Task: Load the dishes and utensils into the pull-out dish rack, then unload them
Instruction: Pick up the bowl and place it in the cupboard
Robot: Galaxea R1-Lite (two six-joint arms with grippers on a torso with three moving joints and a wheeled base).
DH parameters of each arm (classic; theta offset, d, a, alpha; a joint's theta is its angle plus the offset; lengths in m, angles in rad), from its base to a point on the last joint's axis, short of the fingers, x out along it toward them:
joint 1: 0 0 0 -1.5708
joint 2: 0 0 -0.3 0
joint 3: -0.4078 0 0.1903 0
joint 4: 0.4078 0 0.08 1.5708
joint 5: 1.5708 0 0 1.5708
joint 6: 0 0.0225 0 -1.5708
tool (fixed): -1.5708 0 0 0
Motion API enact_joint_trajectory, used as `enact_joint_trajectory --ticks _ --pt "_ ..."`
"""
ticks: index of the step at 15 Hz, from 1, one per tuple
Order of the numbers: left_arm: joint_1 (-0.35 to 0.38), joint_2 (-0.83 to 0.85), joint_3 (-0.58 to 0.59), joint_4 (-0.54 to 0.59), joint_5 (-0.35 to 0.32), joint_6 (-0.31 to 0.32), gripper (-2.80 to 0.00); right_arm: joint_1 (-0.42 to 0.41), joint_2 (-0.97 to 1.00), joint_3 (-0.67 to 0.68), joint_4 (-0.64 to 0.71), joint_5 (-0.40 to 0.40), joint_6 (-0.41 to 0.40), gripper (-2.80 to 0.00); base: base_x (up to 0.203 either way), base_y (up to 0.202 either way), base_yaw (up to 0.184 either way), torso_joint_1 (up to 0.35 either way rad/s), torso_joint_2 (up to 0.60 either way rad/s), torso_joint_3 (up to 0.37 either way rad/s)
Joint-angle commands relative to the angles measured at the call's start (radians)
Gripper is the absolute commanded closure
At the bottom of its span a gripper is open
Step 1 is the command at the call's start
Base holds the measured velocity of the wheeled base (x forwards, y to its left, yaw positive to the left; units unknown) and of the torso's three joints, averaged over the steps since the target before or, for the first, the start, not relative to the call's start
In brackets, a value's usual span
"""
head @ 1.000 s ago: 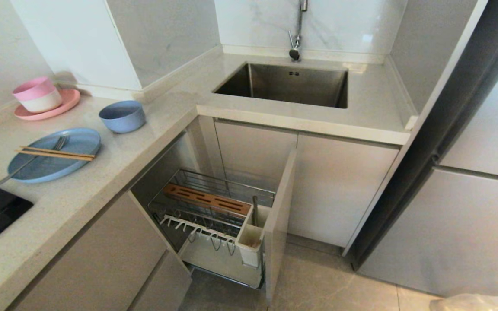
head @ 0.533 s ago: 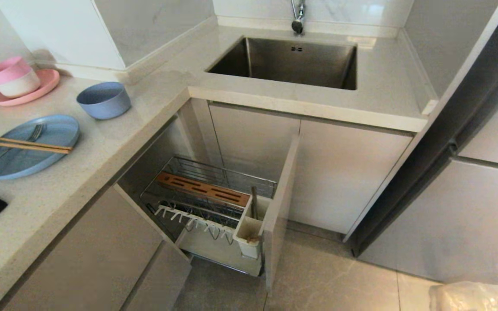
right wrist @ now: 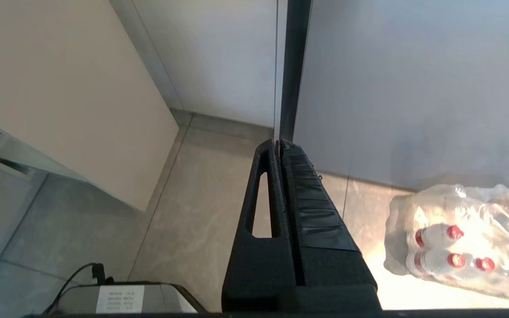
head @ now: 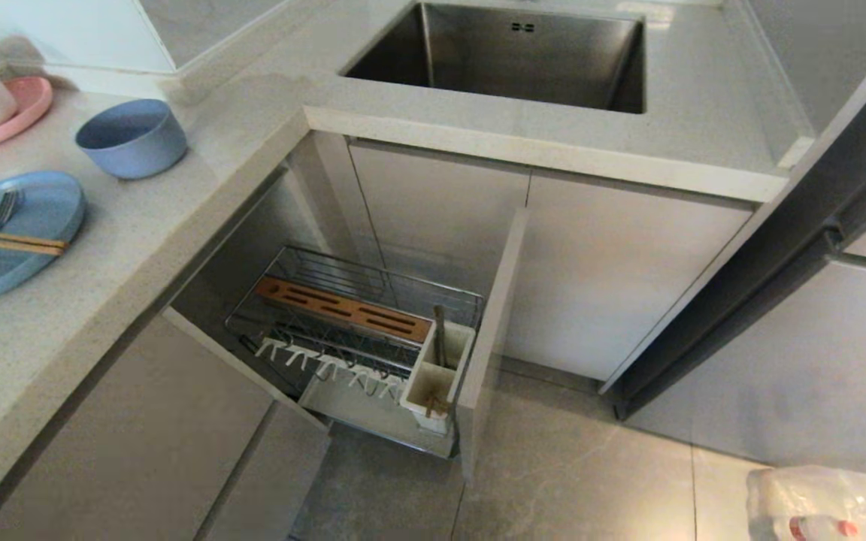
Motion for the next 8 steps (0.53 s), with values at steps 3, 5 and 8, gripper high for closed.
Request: enact_joint_trajectory --ticks 3,5,8 --pt "0.0 -0.002 0.0 0.0 0.0 0.0 0.0 0.0 0.002 0.0 0.0 0.0 0.0 0.0 0.0 0.0 0.0 0.001 0.0 -0.198" --pt "0.0 -0.001 0.0 0.0 0.0 0.001 0.0 0.0 0.002 0.0 0.0 0.0 0.0 0.0 0.0 0.0 0.0 0.002 0.0 -0.199" --pt "0.0 -0.002 0.0 0.0 0.0 0.001 0.0 0.0 0.002 0.0 0.0 0.0 0.0 0.0 0.0 0.0 0.0 0.002 0.0 -0.198"
